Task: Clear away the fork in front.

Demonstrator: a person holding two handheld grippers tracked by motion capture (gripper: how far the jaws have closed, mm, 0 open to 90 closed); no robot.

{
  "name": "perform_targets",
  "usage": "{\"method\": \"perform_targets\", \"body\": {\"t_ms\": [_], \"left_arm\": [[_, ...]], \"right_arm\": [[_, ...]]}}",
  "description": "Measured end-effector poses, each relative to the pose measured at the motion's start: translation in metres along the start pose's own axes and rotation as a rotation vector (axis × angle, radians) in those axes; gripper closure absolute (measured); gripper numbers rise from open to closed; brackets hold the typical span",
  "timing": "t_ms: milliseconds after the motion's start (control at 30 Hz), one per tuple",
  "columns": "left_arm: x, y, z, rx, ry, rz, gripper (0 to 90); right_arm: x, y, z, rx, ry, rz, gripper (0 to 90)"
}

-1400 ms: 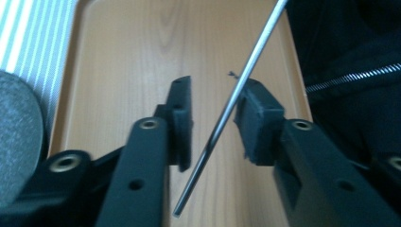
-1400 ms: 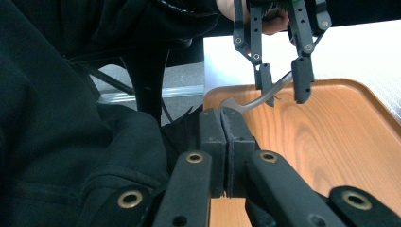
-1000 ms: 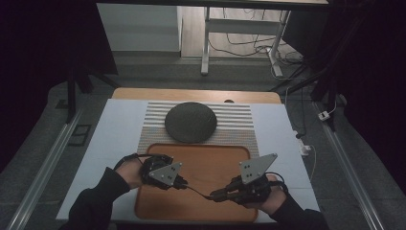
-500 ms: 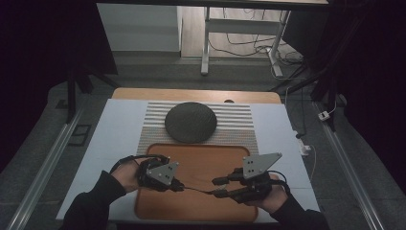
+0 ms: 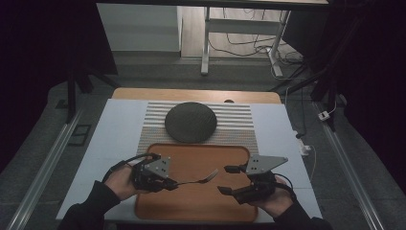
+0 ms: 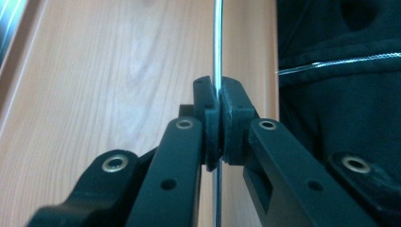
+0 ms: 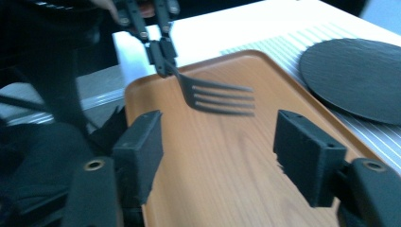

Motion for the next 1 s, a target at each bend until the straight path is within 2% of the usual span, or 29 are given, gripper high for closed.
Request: {"method": "perform_targets", "body": {"t_ms": [33,67,100,133,200,233,267,300,367,400,500,533,567,600,633,667,700,767,800,833,867,900,967,1000], "left_arm": [[0.0,0.0,0.0,0.0,0.0,0.0,86.2],[0.003,0.0,0.001,-0.008,0.045,0.005,86.1],[0.004,-0.001,0.002,-0.015,0.069,0.007,86.2],[0.004,-0.001,0.002,-0.015,0.069,0.007,86.1],[0.007,-0.002,0.004,-0.032,0.106,0.024,86.1],[0.009,-0.004,0.007,-0.05,0.152,0.029,86.1],[0.009,-0.004,0.007,-0.05,0.152,0.029,86.2],[0.01,-0.005,0.008,-0.06,0.173,0.03,86.1],[0.012,-0.007,0.01,-0.083,0.223,0.03,86.1],[0.015,-0.009,0.013,-0.104,0.261,0.037,86.1],[0.019,-0.01,0.014,-0.123,0.291,0.04,86.1],[0.02,-0.011,0.015,-0.135,0.309,0.041,86.1],[0.025,-0.011,0.017,-0.148,0.348,0.042,86.1],[0.025,-0.011,0.017,-0.148,0.348,0.042,86.1],[0.027,-0.012,0.018,-0.157,0.367,0.044,86.1],[0.032,-0.012,0.02,-0.179,0.412,0.048,86.1],[0.032,-0.012,0.02,-0.179,0.412,0.048,86.1],[0.037,-0.013,0.022,-0.196,0.448,0.052,86.1],[0.039,-0.014,0.023,-0.201,0.466,0.056,86.1],[0.044,-0.016,0.024,-0.213,0.506,0.063,86.1],[0.046,-0.018,0.025,-0.224,0.525,0.07,86.1],[0.046,-0.018,0.025,-0.224,0.525,0.07,86.1],[0.051,-0.021,0.026,-0.241,0.56,0.087,86.1],[0.052,-0.022,0.027,-0.245,0.578,0.091,86.1]], "right_arm": [[0.001,0.001,-0.001,0.008,-0.016,-0.004,31.7],[0.003,0.003,-0.002,0.013,-0.027,-0.003,30.9],[0.005,0.005,-0.004,0.031,-0.04,-0.004,29.5],[0.008,0.007,-0.005,0.047,-0.05,0.001,29.3],[0.012,0.01,-0.008,0.067,-0.07,-0.003,28.1],[0.014,0.012,-0.009,0.082,-0.079,-0.001,27.3],[0.017,0.014,-0.01,0.088,-0.09,0.001,27.1],[0.019,0.016,-0.011,0.095,-0.1,-0.002,26.5],[0.024,0.019,-0.014,0.123,-0.107,0.009,25.2],[0.026,0.02,-0.014,0.129,-0.114,0.011,24.3],[0.033,0.024,-0.016,0.157,-0.136,0.019,20.6],[0.036,0.025,-0.017,0.167,-0.141,0.025,19.3],[0.039,0.027,-0.017,0.176,-0.148,0.03,18.6],[0.039,0.027,-0.017,0.176,-0.148,0.03,18.6],[0.044,0.028,-0.017,0.187,-0.16,0.038,16.7],[0.046,0.029,-0.017,0.194,-0.165,0.045,16.0],[0.049,0.03,-0.017,0.199,-0.169,0.05,15.6],[0.051,0.031,-0.017,0.204,-0.174,0.056,14.4],[0.055,0.032,-0.017,0.22,-0.182,0.072,11.9],[0.057,0.032,-0.017,0.225,-0.179,0.084,10.4],[0.059,0.033,-0.018,0.239,-0.179,0.088,9.3],[0.06,0.034,-0.018,0.252,-0.18,0.091,8.6],[0.062,0.035,-0.018,0.255,-0.182,0.095,7.8],[0.063,0.037,-0.018,0.277,-0.188,0.097,5.9]]}}
Point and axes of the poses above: each handheld gripper's, and its own axes: y roughly backward along the jaws, x roughly out of its underside, z roughly to its left, the point moved 9 cm from there along -y, roughly forward along the jaws, and after that the axes turned 4 degrees about y, right-handed, at the moved point
